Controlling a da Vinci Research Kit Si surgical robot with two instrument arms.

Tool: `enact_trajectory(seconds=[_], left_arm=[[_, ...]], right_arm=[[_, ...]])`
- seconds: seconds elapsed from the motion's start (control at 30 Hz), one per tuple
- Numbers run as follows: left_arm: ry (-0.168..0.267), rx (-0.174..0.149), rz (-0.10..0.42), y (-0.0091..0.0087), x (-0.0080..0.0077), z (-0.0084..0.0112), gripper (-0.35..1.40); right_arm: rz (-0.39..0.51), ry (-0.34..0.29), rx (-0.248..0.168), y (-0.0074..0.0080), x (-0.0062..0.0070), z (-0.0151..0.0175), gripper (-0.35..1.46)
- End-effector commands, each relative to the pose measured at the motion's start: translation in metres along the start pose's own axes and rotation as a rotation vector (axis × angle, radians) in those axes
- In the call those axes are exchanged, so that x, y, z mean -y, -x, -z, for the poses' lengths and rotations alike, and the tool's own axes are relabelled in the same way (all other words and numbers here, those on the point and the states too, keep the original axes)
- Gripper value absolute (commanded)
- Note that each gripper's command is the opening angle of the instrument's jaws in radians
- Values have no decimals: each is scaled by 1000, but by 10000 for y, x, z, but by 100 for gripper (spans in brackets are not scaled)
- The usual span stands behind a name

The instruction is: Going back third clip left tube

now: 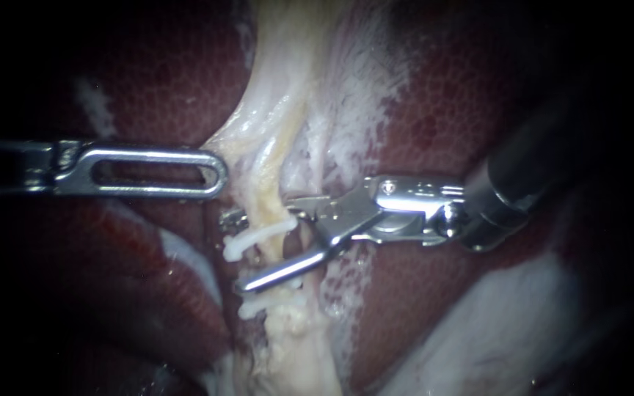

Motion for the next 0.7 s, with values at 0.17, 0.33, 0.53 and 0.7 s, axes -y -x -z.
enact_trajectory(seconds=[0.17,0.33,0.53,0.7], left_arm=[[-1,0,0,0,0,0,-35],[-1,-1,0,1,-3,0,-35],[-1,-1,-1,1,-3,0,-35],[-2,-1,-1,1,-4,-1,-35]], right_arm=[[-8,9,-1,-6,7,27,60],[-3,40,1,-11,19,64,60],[11,90,8,-23,34,108,60],[19,103,17,-37,52,132,60]])
